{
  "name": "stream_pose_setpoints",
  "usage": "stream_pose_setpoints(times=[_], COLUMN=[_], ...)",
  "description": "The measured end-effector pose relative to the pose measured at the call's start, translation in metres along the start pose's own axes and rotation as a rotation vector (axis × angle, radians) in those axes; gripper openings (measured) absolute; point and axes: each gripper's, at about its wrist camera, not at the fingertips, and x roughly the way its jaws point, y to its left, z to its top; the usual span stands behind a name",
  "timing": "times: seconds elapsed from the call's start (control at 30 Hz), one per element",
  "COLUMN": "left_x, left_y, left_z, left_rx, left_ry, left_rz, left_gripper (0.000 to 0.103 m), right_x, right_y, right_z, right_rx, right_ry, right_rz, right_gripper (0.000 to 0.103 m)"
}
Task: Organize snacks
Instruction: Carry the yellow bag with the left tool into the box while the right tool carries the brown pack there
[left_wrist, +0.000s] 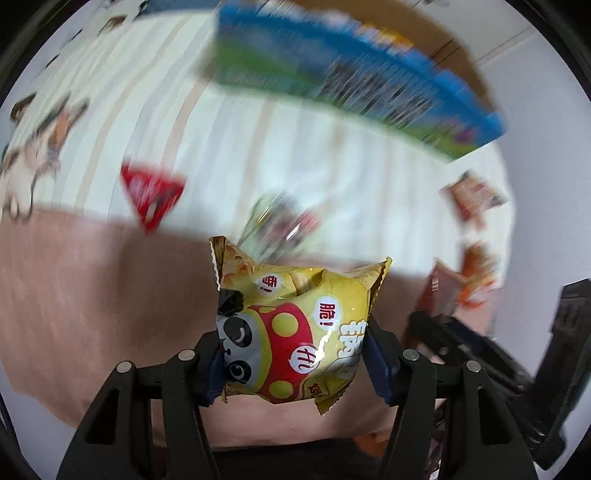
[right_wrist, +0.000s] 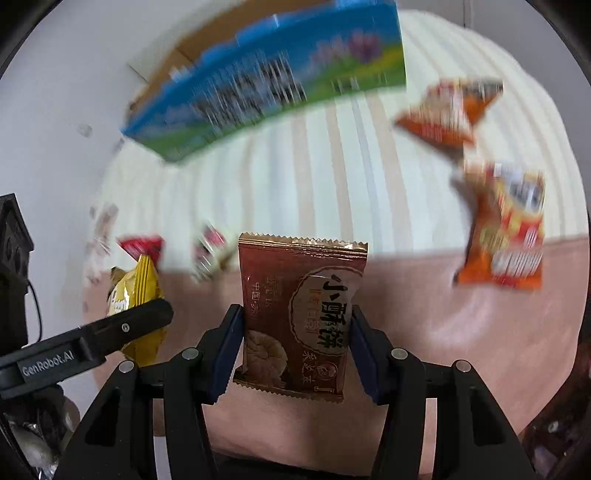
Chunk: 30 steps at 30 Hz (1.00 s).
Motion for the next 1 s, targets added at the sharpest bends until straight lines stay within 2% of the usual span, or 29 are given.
stream_pose_setpoints(times=[0.13, 0.27, 0.37, 0.5, 0.57, 0.7, 0.87, 1.0], left_x=[-0.035, -0.071, -0.082, -0.073, -0.065, -0.033, 0.011, 0.048], left_y=[-0.026, -0.046, -0.059, -0.070, -0.071, -0.068, -0.054, -0.045], left_z=[0.040, 0.093, 0.131, 0.186, 0.207, 0.252, 0.292, 0.310], left_rx=[0.024, 0.069, 0.097, 0.104, 0.093, 0.070, 0.048, 0.042], left_ry=[-0.067, -0.143, -0.175, -0.157, -0.141, -0.068, 0.005, 0.080], left_rz=[-0.061, -0.059, -0.046, -0.029, -0.017, 0.006, 0.072, 0.090], left_gripper=[0.059, 0.059, 0.059, 0.059, 0.059, 0.059, 0.060, 0.066], right_x=[-0.049, -0.081, -0.101, -0.111, -0.102, -0.077, -0.032, 0.002], right_y=[0.002, 0.007, 0.007, 0.005, 0.001, -0.004, -0.008, -0.014], right_z=[0.044, 0.088, 0.130, 0.184, 0.218, 0.264, 0.291, 0.301], right_rx=[-0.025, -0.059, -0.082, -0.109, -0.107, -0.104, -0.120, -0.097], right_ry=[-0.076, -0.136, -0.178, -0.215, -0.208, -0.157, -0.082, -0.012], right_rz=[0.043, 0.050, 0.043, 0.001, -0.026, -0.069, -0.130, -0.167], right_gripper=[0.058, 0.058, 0.058, 0.058, 0.058, 0.058, 0.058, 0.059])
